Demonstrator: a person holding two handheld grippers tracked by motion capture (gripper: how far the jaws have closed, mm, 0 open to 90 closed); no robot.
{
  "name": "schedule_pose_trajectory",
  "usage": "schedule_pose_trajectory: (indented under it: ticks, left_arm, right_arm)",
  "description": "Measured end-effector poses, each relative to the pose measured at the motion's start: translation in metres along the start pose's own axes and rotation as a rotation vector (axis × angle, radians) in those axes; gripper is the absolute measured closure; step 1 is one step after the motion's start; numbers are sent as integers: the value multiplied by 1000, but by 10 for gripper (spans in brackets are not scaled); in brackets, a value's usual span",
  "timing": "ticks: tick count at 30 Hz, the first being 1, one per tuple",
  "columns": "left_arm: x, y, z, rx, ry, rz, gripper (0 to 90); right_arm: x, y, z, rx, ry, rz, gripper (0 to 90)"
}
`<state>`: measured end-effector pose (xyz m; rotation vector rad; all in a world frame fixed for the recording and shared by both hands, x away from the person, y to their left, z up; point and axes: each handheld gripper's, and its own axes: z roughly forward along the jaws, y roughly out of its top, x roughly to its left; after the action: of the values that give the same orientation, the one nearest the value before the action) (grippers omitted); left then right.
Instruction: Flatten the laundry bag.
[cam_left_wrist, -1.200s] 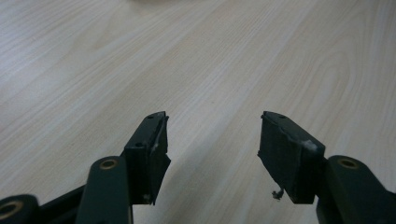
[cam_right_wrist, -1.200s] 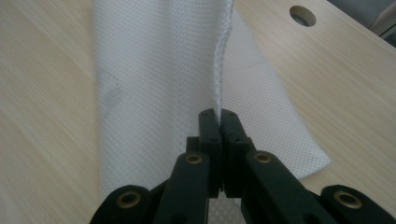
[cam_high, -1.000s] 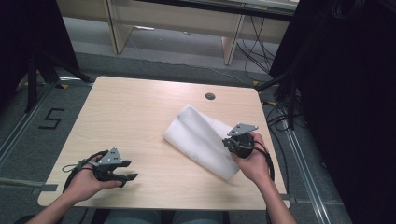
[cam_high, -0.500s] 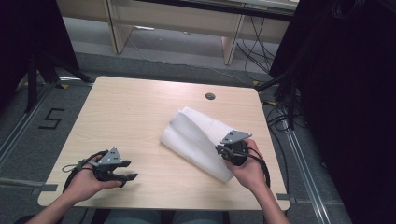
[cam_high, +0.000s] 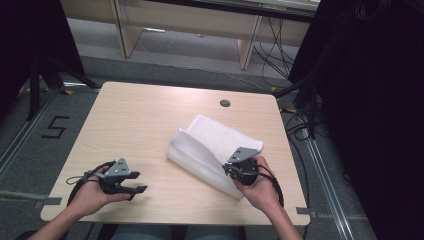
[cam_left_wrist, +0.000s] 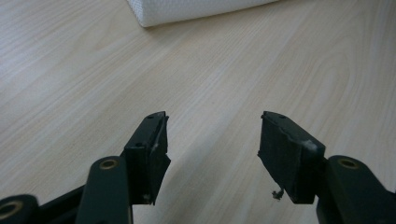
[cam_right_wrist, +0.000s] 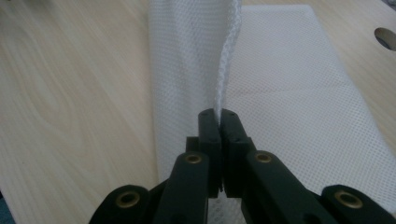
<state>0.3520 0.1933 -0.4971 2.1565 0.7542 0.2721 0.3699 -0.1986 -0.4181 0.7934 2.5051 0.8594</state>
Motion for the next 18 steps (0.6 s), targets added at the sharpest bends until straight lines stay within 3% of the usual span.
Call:
schedule_pose_trajectory:
  ticks: [3,6,10,11,12,13,14,16,17,18]
  left_arm:
    - [2,0,-1,8,8,23,416]
    - [1,0,0,-15,2,8,416]
    - [1,1,-1,-15,4,8,415]
    - [2,1,-2,0,5,25,415]
    - [2,1,-3,3,24,10,416]
    - [2,1,-2,-9,11,4,416]
    - [2,1,-3,-17,18,-1,417]
    - [4,2,-5,-30,27,5,417]
    - [4,2,-6,-35,22,-16,418]
    - [5,2,-6,-50,33,-7,418]
  right_arm:
    - [5,0,2,-1,17,2,898]
    - [10,0,4,11,37,-10,898]
    - [17,-1,6,8,61,-21,898]
    - [19,-2,7,18,63,-22,898]
    - [21,-2,7,17,72,-23,897]
    - [24,-3,8,19,83,-29,897]
    - [25,-3,9,20,99,-49,897]
    - [30,-4,10,36,107,-38,897]
    - [32,-5,12,32,131,-62,897]
    - [35,-6,14,40,143,-69,896]
